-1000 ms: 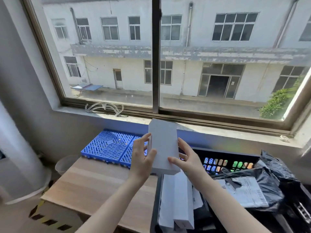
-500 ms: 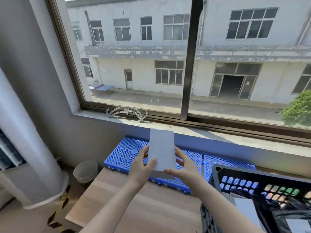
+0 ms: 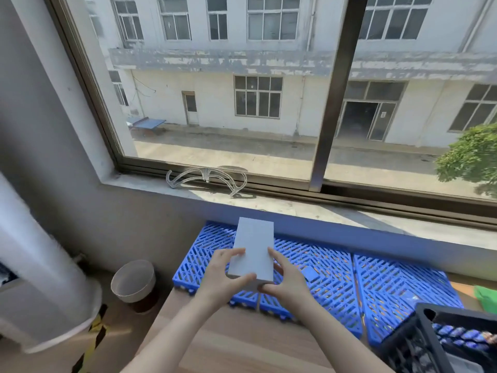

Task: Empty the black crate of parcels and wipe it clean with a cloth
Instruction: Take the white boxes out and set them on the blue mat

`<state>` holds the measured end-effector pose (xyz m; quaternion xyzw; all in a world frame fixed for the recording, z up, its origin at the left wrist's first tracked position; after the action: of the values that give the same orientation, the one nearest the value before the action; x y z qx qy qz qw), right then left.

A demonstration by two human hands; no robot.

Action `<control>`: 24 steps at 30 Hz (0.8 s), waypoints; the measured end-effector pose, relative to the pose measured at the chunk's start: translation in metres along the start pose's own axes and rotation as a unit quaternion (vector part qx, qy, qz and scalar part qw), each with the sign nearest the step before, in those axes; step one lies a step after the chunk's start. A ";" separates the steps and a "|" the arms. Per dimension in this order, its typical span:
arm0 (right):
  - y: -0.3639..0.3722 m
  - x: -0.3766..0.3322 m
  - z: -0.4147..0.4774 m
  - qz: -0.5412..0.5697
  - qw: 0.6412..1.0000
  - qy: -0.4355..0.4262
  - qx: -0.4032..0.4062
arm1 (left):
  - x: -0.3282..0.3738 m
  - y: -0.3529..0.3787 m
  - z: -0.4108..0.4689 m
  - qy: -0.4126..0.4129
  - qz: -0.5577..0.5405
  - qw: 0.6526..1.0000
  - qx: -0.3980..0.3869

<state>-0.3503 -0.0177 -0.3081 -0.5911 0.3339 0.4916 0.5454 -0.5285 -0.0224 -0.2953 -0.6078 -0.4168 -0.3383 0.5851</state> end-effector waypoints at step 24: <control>0.167 0.115 0.178 -0.054 0.992 0.115 -0.007 | -0.176 -0.076 0.189 -0.059 0.080 0.992 -0.079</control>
<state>-0.5105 0.1410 -0.4559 -0.6649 0.3584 0.3922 0.5250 -0.6859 0.1429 -0.4375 -0.7021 -0.3726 -0.2860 0.5351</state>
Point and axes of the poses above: each hand's wrist, its own z-axis towards the middle knuckle, its own y-axis out of the palm, x = y × z, the point moved 5 cm from there along z, towards the middle knuckle, and after that the axes turned 10 degrees about -y, right-handed, at the moved point
